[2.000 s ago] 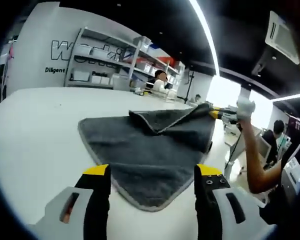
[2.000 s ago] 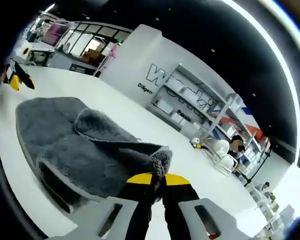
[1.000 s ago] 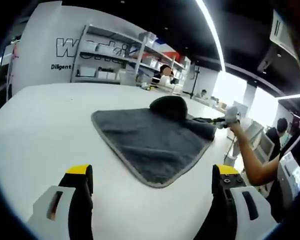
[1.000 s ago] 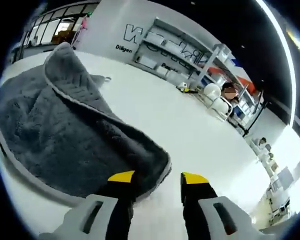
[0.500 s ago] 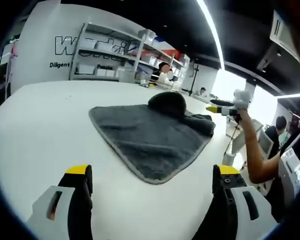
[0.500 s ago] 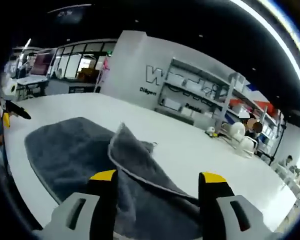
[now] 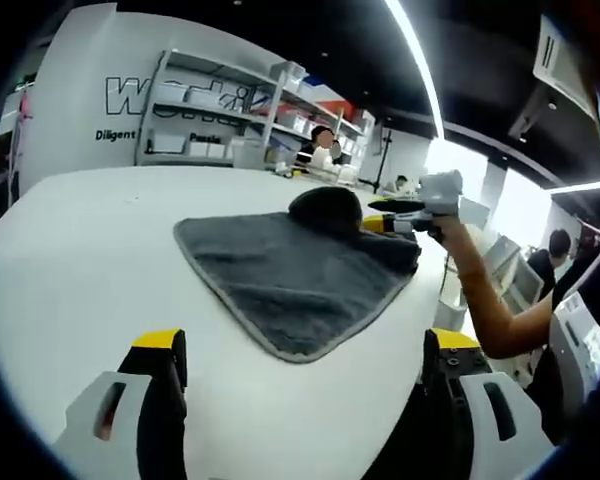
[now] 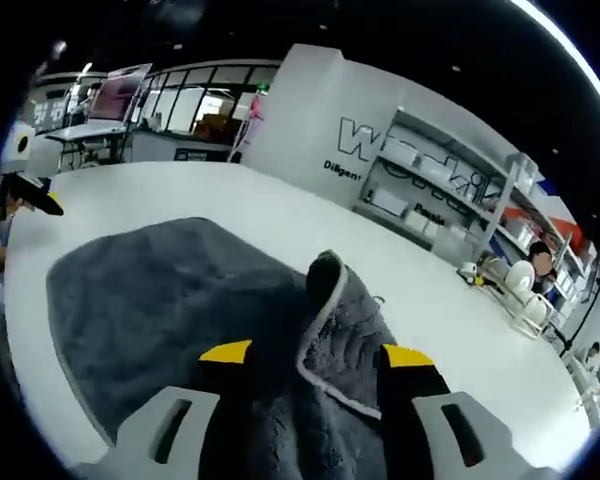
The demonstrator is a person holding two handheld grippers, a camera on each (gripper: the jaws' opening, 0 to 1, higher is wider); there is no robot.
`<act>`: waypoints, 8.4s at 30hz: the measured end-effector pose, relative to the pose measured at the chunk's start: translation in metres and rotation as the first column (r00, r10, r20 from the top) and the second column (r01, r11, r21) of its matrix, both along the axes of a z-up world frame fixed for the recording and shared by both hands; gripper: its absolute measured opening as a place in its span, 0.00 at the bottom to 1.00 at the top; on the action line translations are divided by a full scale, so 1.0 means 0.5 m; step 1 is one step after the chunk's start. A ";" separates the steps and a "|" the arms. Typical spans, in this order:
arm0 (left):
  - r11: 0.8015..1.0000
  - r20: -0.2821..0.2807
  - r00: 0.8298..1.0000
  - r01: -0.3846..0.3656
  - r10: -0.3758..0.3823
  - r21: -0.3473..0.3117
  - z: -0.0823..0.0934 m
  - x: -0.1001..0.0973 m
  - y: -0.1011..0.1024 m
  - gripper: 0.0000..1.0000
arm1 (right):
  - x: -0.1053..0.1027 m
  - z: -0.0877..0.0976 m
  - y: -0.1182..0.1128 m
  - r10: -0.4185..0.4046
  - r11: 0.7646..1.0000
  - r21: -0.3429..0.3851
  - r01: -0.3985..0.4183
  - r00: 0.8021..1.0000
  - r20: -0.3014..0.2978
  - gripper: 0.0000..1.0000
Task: Open the folded towel by lifting each exposed corner and separating the folded layers until the towel lies flat within the target outline without major curled edges
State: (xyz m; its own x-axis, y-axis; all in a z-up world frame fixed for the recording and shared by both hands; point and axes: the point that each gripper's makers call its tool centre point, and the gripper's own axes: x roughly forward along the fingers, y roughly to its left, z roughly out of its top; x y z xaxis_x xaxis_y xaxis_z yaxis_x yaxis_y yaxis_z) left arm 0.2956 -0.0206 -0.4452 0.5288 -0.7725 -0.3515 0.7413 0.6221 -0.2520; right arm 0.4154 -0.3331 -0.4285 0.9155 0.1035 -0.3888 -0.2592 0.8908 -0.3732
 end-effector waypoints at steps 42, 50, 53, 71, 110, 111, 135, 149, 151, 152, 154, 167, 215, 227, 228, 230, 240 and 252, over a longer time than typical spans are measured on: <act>0.999 0.011 0.999 0.035 -0.035 0.005 -0.003 -0.013 -0.011 0.94 | 0.159 0.121 -0.494 -0.345 0.800 -0.547 0.247 0.935 -0.082 0.00; 0.999 0.007 0.999 0.042 -0.042 0.012 -0.003 -0.020 -0.013 0.94 | 0.216 0.038 -0.556 -0.384 0.764 -0.612 0.206 0.907 -0.174 0.00; 0.999 0.007 0.999 0.042 -0.042 0.014 -0.003 -0.021 -0.013 0.94 | 0.235 -0.003 -0.552 -0.356 0.798 -0.573 0.185 0.912 -0.202 0.00; 0.998 -0.016 0.999 0.048 -0.047 0.035 -0.017 -0.027 -0.007 0.94 | 0.191 0.006 -0.523 -0.342 0.859 -0.453 0.240 0.926 -0.158 0.61; 0.999 -0.035 0.998 0.049 -0.049 0.019 -0.019 -0.028 -0.017 0.93 | -0.044 -0.149 -0.460 -0.099 0.965 0.182 0.188 0.906 -0.411 0.00; 0.999 -0.034 0.998 0.048 -0.048 0.020 -0.019 -0.028 -0.017 0.93 | -0.048 -0.148 -0.465 -0.105 0.965 0.177 0.192 0.905 -0.411 0.00; 0.998 -0.032 0.998 0.049 -0.048 0.028 -0.016 -0.028 -0.018 0.93 | -0.129 -0.143 -0.660 -0.350 0.928 -0.026 0.371 0.845 -0.405 0.00; 0.998 -0.002 1.000 0.014 -0.014 0.055 -0.007 0.048 -0.042 0.90 | -0.157 0.003 -0.431 -0.162 0.956 0.212 0.203 0.968 -0.192 0.64; 0.998 -0.009 1.000 -0.012 0.013 0.061 -0.013 0.076 -0.044 0.86 | -0.166 0.015 -0.379 -0.106 0.957 0.250 0.144 0.981 -0.161 0.67; 0.998 -0.010 1.000 -0.020 0.021 0.063 -0.016 0.089 -0.045 0.84 | -0.173 0.018 -0.358 -0.091 0.957 0.260 0.128 0.984 -0.151 0.69; 0.997 -0.016 0.999 -0.037 0.038 0.062 -0.021 0.115 -0.045 0.81 | -0.187 0.016 -0.322 -0.061 0.960 0.261 0.098 0.987 -0.148 0.80; 0.990 -0.034 0.996 -0.073 0.077 0.122 -0.053 0.217 -0.051 0.66 | -0.279 -0.013 -0.110 0.152 0.945 0.310 -0.102 0.978 -0.140 0.99; 0.911 0.089 0.993 -0.110 0.081 0.397 -0.100 0.237 0.051 0.00 | -0.300 0.016 -0.022 0.273 0.930 0.283 -0.233 0.956 -0.110 0.92; 0.888 0.089 0.983 -0.181 0.158 0.423 -0.098 0.233 0.159 0.00 | -0.293 0.004 -0.016 0.276 0.928 0.291 -0.230 0.953 -0.125 0.93; 0.887 0.089 0.983 -0.184 0.161 0.424 -0.098 0.231 0.165 0.00 | -0.293 0.002 -0.014 0.277 0.928 0.292 -0.231 0.952 -0.127 0.93; 0.881 0.090 0.981 -0.194 0.172 0.431 -0.098 0.231 0.178 0.00 | -0.292 0.000 -0.012 0.278 0.928 0.293 -0.231 0.952 -0.129 0.93; 0.856 0.094 0.967 -0.253 0.237 0.450 -0.099 0.223 0.256 0.00 | -0.291 -0.009 -0.004 0.278 0.927 0.298 -0.227 0.950 -0.139 0.93; 0.814 0.097 0.935 -0.344 0.340 0.468 -0.098 0.205 0.366 0.00 | -0.278 -0.013 0.001 0.281 0.925 0.306 -0.226 0.948 -0.151 0.93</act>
